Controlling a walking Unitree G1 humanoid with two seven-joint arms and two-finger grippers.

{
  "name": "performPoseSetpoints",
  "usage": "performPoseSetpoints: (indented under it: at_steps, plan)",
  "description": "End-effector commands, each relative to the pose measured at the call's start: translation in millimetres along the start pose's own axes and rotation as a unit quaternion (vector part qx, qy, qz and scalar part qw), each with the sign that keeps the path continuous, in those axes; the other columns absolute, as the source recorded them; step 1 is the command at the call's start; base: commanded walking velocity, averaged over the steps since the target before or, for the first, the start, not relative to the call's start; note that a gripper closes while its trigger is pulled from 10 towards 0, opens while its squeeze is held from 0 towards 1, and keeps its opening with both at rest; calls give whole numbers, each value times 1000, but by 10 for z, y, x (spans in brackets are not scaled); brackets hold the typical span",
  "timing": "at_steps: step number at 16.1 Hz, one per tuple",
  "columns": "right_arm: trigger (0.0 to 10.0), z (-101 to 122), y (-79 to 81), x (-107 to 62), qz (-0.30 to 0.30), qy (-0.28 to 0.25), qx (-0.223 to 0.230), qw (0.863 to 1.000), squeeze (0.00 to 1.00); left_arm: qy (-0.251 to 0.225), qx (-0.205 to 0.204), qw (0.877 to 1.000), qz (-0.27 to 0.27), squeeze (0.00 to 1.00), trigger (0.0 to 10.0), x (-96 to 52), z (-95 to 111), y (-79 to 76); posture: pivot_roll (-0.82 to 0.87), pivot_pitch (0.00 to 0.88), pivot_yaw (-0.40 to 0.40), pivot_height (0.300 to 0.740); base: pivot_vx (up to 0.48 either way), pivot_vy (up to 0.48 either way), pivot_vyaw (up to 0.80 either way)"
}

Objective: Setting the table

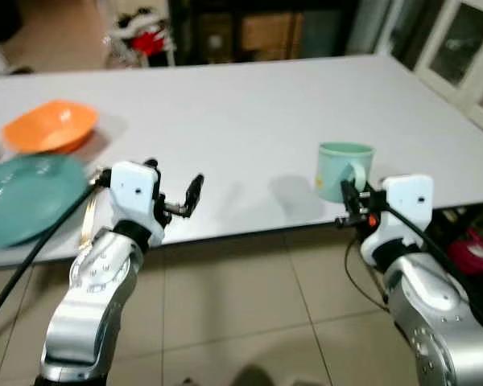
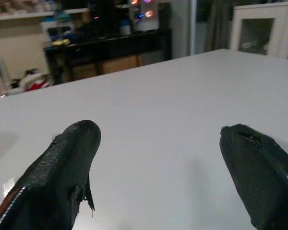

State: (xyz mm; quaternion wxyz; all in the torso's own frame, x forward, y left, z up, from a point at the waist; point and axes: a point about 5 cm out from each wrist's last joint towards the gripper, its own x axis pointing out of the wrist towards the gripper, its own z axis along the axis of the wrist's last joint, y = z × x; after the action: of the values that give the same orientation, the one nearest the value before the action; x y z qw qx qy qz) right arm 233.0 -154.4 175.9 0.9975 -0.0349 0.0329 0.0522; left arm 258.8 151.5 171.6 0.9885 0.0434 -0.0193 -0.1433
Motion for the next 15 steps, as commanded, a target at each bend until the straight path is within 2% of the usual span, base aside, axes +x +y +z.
performPoseSetpoints:
  at_steps: [1,15]
  plan:
    - [10000,23,-22,3,-7,-9,-5,1000,0,-2,2,1000,-12,0,10000,4,22,-49,12,64,24,740,300,0,0]
    - [10000,8,41,33,14,-17,-6,1000,0,1,6,1000,-17,0,10000,6,20,-44,21,53,30,740,298,0,0]
